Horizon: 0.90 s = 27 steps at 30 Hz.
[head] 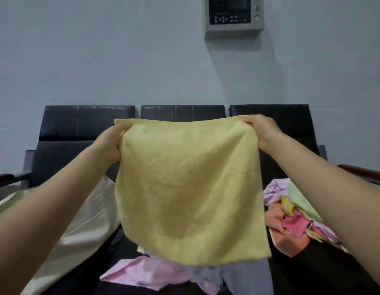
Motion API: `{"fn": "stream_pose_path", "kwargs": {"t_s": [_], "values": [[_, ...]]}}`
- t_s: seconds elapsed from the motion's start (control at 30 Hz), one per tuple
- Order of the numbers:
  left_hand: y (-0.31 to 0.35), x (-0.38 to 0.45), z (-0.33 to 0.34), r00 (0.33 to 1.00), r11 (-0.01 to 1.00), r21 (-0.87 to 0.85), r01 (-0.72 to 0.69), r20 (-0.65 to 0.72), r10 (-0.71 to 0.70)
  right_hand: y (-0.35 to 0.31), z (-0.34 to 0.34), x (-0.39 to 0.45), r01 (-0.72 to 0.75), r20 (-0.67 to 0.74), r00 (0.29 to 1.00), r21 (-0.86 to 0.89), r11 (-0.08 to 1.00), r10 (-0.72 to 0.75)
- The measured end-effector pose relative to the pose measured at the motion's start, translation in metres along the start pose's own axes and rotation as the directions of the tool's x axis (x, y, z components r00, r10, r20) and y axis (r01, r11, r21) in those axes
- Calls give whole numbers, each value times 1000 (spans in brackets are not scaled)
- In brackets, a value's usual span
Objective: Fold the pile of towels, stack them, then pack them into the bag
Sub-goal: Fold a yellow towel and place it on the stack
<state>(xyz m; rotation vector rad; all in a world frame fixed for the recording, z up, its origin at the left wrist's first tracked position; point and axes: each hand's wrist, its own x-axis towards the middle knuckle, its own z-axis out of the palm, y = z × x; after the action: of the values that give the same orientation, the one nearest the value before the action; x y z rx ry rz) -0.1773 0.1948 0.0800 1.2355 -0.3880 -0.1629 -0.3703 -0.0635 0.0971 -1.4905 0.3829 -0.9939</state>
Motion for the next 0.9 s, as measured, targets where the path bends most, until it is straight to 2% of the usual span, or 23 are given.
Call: {"fn": "stream_pose_path", "kwargs": {"t_s": [0.07, 0.13, 0.2, 0.27, 0.3, 0.37, 0.4, 0.47, 0.53, 0.67, 0.77, 0.9], "values": [[-4, 4, -2, 997, 993, 101, 62, 42, -66, 12, -4, 8, -90, 11, 996, -62, 994, 91], [-18, 10, -5, 995, 968, 232, 94, 18, -101, 32, -5, 20, -152, -26, 988, -118, 981, 150], [-40, 21, -10, 996, 940, 331, 77, 17, -87, 61, -6, 32, -168, -94, 985, -269, 948, 147], [-69, 33, -14, 1000, 880, 475, 16, 14, -25, 95, -9, 43, -119, -118, 991, -552, 825, 64], [-85, 39, -17, 1000, 836, 548, -14, 17, 6, 112, -10, 46, -80, -78, 996, -661, 747, 37], [-117, 48, -17, 1000, 774, 633, -7, 14, -2, 147, -10, 47, -62, -32, 998, -775, 630, 59], [-133, 53, -17, 999, 769, 638, 30, -6, -34, 165, -10, 48, -94, -53, 995, -786, 611, 84], [-165, 65, -18, 991, 798, 587, 135, -67, -119, 197, -8, 49, -214, -113, 975, -694, 687, 190], [-194, 76, -20, 969, 860, 446, 247, -127, -212, 225, -5, 48, -295, -121, 954, -514, 805, 273], [-244, 89, -29, 942, 909, 257, 329, -150, -299, 278, -3, 43, -353, -195, 931, -277, 894, 308], [-261, 100, -36, 951, 912, 284, 297, -173, -256, 309, 2, 47, -389, -191, 905, -14, 921, 380], [-275, 110, -35, 980, 893, 411, 183, -153, -130, 318, 8, 64, -395, -232, 883, 103, 913, 409]]}}
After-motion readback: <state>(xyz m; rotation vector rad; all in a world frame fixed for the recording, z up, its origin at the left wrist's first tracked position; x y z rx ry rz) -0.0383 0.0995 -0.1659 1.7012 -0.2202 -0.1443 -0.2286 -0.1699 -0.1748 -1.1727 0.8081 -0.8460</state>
